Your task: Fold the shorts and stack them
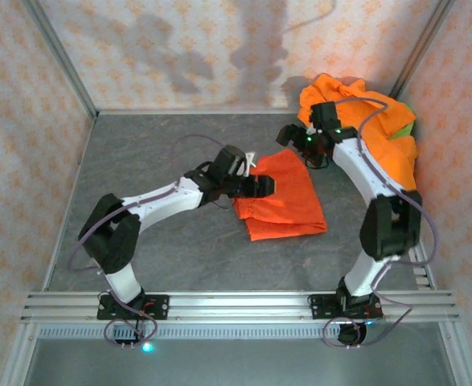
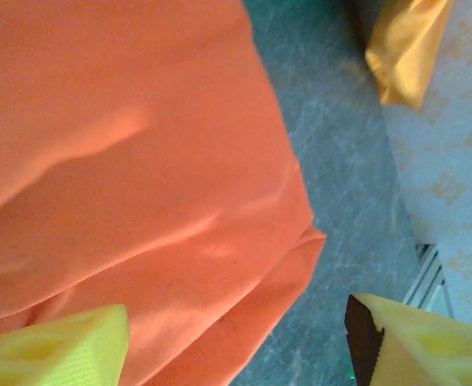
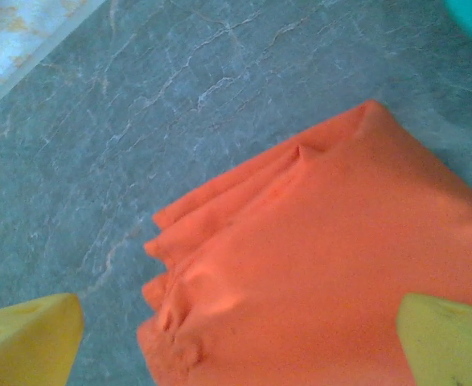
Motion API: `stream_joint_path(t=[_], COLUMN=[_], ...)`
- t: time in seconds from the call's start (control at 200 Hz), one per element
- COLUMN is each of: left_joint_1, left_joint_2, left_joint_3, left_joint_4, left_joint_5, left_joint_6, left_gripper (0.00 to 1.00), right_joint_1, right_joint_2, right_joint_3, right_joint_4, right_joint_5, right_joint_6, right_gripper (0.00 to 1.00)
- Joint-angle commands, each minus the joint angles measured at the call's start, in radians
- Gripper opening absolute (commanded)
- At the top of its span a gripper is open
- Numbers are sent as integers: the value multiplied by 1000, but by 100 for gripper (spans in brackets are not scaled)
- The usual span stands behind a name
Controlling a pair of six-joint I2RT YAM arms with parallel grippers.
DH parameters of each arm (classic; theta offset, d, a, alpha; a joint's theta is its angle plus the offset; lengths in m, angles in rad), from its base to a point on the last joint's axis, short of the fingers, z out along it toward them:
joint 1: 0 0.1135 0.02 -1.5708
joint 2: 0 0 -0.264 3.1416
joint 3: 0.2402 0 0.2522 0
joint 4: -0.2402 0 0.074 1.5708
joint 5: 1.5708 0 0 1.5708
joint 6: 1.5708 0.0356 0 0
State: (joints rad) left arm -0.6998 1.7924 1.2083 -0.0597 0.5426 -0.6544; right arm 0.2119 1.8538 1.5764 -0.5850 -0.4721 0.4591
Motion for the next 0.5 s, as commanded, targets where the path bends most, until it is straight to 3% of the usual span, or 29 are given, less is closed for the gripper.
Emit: stream_joint_path(t=[0.0,0.28,0.495], left_joint_1=[-11,-21,-36], left_joint_2=[47,86,48], left_joint_3=[-29,-168,-270], left_joint_4=[80,133,159], left_joint_5=[-20,-85,-96], left_joint_6=[-19,-31,-47], left_gripper=[73,75,76], right_joint_1=[-5,-4,-4], right_joint_2=[106,321,399], right_joint_3=[88,196,211], right_joint_4=[13,35,72], right_joint_5=[-58,-15,32], right_joint_6=[62,78,109], right_gripper=[100,100,100])
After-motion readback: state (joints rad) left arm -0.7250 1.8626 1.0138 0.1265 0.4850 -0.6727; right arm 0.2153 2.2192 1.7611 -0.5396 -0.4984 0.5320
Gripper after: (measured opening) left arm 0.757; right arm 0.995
